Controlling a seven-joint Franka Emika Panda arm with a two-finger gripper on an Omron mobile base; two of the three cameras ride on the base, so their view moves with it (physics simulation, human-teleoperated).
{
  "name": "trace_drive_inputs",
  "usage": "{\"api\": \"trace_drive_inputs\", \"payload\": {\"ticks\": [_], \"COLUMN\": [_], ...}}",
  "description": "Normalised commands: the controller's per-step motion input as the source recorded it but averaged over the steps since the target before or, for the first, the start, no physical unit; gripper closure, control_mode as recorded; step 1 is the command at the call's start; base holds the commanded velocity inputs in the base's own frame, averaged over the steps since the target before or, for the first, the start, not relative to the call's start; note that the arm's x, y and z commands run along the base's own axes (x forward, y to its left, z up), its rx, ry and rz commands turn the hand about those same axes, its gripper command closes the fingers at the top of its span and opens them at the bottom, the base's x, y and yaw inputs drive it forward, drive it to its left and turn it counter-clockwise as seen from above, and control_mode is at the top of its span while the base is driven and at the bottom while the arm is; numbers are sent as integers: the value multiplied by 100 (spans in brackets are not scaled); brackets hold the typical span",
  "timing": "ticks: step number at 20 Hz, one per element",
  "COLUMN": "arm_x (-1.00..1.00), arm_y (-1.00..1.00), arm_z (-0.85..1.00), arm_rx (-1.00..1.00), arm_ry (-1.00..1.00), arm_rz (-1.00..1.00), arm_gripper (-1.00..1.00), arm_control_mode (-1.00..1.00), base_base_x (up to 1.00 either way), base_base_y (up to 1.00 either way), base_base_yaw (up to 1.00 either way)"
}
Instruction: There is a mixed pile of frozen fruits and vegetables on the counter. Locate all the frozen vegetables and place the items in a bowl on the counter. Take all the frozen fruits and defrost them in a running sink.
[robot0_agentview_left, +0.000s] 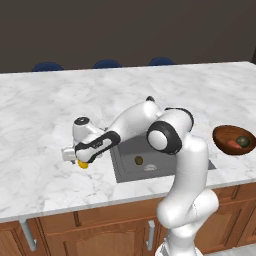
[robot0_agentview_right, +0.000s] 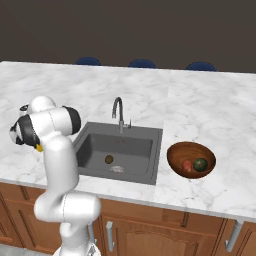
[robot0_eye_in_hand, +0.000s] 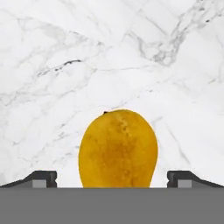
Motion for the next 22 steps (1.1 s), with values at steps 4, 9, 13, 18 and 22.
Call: {"api": "trace_drive_inputs", "payload": {"ticks": [4, 9, 13, 18, 22], "arm_x": [0, 1, 0, 0, -1], "arm_y": [1, -25, -13, 0, 2], "arm_z": [-27, -24, -21, -3, 18], "arm_rx": [0, 4, 3, 0, -2], "arm_ry": [0, 1, 2, 0, 2], "arm_rz": [0, 0, 0, 0, 0], "arm_gripper": [-100, -100, 100, 100, 100], "arm_control_mode": [-100, -100, -100, -100, -100], "base_base_x": [0, 0, 0, 0, 0], "base_base_y": [0, 0, 0, 0, 0], "base_base_yaw": [0, 0, 0, 0, 0]}}
